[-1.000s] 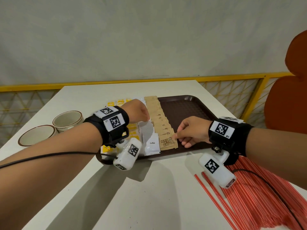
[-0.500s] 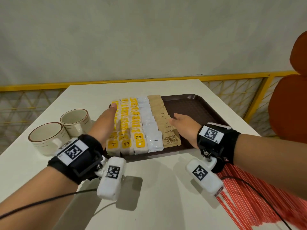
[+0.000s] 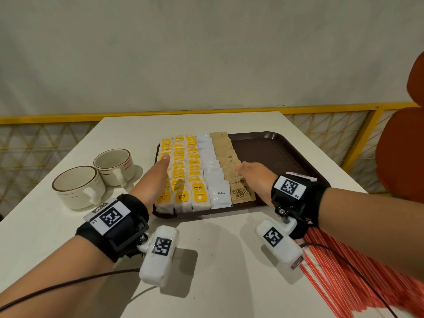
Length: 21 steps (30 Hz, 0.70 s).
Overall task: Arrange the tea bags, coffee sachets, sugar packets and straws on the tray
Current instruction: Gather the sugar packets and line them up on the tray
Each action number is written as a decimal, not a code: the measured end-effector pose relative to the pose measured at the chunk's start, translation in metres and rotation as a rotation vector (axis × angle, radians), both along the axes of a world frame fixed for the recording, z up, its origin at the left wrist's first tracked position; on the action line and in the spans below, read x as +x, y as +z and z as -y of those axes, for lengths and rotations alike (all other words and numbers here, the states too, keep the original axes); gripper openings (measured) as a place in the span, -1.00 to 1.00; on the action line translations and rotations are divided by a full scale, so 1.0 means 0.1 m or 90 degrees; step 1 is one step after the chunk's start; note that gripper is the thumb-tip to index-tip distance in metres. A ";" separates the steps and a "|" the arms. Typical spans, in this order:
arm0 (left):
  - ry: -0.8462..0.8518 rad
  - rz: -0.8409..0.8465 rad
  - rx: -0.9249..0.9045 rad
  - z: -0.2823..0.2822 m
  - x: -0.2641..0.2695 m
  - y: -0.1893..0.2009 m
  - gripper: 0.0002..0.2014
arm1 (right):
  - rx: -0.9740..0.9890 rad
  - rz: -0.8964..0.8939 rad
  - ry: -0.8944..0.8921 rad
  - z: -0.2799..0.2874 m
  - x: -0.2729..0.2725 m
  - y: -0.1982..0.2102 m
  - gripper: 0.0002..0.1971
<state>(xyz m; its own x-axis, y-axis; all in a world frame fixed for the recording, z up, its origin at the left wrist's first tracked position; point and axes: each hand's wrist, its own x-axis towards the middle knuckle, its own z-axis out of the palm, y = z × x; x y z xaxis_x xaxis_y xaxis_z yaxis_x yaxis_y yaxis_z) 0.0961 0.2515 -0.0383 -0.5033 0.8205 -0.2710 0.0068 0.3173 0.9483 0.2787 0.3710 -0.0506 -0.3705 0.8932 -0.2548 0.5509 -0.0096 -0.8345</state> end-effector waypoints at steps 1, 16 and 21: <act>-0.003 0.001 -0.001 -0.01 -0.01 -0.01 -0.48 | -0.007 -0.003 -0.011 0.00 0.01 0.02 -0.48; -0.004 0.004 -0.024 -0.02 -0.12 -0.06 -0.38 | -0.067 -0.035 -0.053 -0.05 0.15 0.03 -0.44; 0.001 0.015 -0.045 -0.08 -0.16 -0.04 -0.32 | -0.035 0.001 -0.039 -0.08 0.04 0.17 -0.63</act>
<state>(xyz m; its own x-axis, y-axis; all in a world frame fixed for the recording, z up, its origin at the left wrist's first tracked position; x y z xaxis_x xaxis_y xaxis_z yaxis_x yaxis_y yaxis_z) 0.0801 0.2596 -0.0419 -0.4973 0.7985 -0.3394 -0.0154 0.3830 0.9236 0.2824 0.3788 -0.0331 -0.3147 0.8990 -0.3044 0.5494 -0.0890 -0.8308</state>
